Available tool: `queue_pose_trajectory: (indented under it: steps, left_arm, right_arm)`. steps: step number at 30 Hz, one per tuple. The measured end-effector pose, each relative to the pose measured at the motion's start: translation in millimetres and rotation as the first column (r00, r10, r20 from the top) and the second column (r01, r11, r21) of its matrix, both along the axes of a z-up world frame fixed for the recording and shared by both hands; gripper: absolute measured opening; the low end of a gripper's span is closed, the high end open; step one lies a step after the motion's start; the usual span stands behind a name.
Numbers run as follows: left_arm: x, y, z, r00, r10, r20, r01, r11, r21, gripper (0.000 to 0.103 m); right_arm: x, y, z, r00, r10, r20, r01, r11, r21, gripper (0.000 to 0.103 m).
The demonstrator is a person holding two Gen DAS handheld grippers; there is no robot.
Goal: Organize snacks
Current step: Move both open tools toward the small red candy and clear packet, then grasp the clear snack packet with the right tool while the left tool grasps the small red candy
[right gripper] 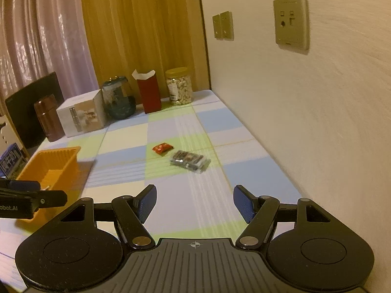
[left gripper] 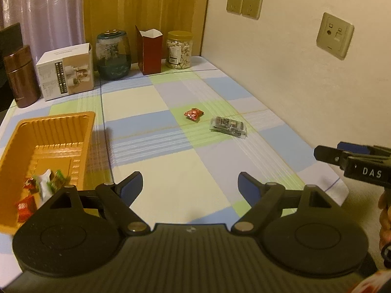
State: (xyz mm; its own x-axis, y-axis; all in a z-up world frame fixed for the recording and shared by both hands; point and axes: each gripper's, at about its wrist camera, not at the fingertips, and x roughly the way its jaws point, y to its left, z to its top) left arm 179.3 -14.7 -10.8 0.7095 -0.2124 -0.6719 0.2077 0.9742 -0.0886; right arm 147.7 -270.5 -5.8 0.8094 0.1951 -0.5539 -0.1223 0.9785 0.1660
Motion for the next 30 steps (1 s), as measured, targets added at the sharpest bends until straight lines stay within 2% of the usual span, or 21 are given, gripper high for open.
queue_pose_trajectory:
  steps: [10, 16, 19, 25, 30]
  left_arm:
    - [65, -11, -21, 1.0, -0.014, 0.023, 0.013, 0.999, 0.036, 0.085]
    - [104, -14, -36, 1.0, -0.024, 0.016, 0.023, 0.999, 0.046, 0.089]
    - [122, -15, -43, 0.999, -0.036, 0.008, 0.036, 0.998, 0.051, 0.089]
    - [149, -17, -50, 0.998, -0.056, 0.015, 0.054, 0.993, 0.107, 0.092]
    - [164, -21, -55, 0.996, -0.086, 0.035, 0.081, 0.989, 0.124, 0.092]
  right_arm:
    - [68, -4, -30, 0.99, 0.144, -0.001, -0.143, 0.985, -0.098, 0.07]
    - [114, -7, -49, 0.977, 0.211, -0.026, -0.213, 0.974, -0.073, 0.07]
    - [134, -2, -57, 0.964, 0.263, -0.032, -0.265, 0.959, -0.104, 0.07]
    - [166, 12, -71, 0.927, 0.372, -0.046, -0.374, 0.91, -0.18, 0.07]
    - [195, 18, -82, 0.9, 0.431, -0.069, -0.435, 0.878, -0.197, 0.07]
